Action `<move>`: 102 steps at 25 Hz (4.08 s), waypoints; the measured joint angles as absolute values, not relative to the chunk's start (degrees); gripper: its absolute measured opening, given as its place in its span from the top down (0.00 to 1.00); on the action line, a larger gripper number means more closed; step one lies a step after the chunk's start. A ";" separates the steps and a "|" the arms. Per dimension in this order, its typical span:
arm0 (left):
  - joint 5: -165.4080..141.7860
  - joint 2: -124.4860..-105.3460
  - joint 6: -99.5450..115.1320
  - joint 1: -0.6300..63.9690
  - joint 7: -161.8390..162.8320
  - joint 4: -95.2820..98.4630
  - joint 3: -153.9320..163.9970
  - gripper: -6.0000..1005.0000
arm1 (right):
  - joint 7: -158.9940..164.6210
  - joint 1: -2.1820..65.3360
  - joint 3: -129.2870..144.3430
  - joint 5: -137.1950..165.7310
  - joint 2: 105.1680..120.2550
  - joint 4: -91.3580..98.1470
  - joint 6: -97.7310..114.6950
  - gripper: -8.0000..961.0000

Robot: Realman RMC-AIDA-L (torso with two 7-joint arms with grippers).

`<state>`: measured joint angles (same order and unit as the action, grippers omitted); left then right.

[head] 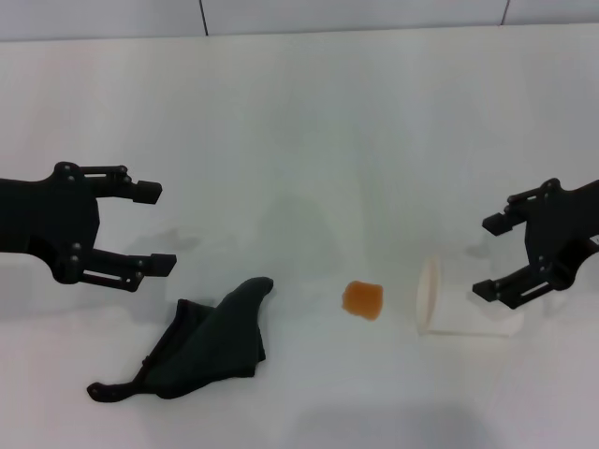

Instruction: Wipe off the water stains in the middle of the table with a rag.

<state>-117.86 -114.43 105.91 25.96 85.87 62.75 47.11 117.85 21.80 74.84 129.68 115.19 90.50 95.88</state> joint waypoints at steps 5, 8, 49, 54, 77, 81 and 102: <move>-117.86 -114.43 105.91 26.01 85.87 62.75 47.01 0.12 | 120.97 22.96 77.84 134.11 115.23 92.70 97.54 0.12; -117.86 -114.43 105.91 26.14 85.87 62.76 46.97 0.12 | 122.66 23.13 79.76 137.08 115.23 93.75 97.44 0.12; -117.82 -114.43 105.39 26.37 85.81 62.76 46.84 0.12 | 130.95 25.48 89.94 143.13 115.62 95.67 96.95 0.13; -117.82 -114.43 105.29 26.34 85.29 62.75 46.84 0.13 | 131.10 25.20 91.86 143.03 115.77 95.32 94.84 0.13; -117.86 -114.43 104.47 26.36 85.07 62.49 46.84 0.13 | 131.51 25.43 94.65 143.86 115.66 88.14 88.63 0.13; -117.85 -114.43 104.41 26.37 85.07 62.41 46.84 0.13 | 131.51 25.48 94.65 143.90 115.66 88.04 88.50 0.13; -117.50 -114.65 103.79 26.37 84.81 62.49 46.84 0.13 | 132.09 24.24 91.45 143.97 115.54 89.64 87.79 0.22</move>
<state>-117.50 -114.65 103.79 26.37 84.81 62.49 46.84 132.09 24.24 91.45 143.97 115.54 89.64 87.79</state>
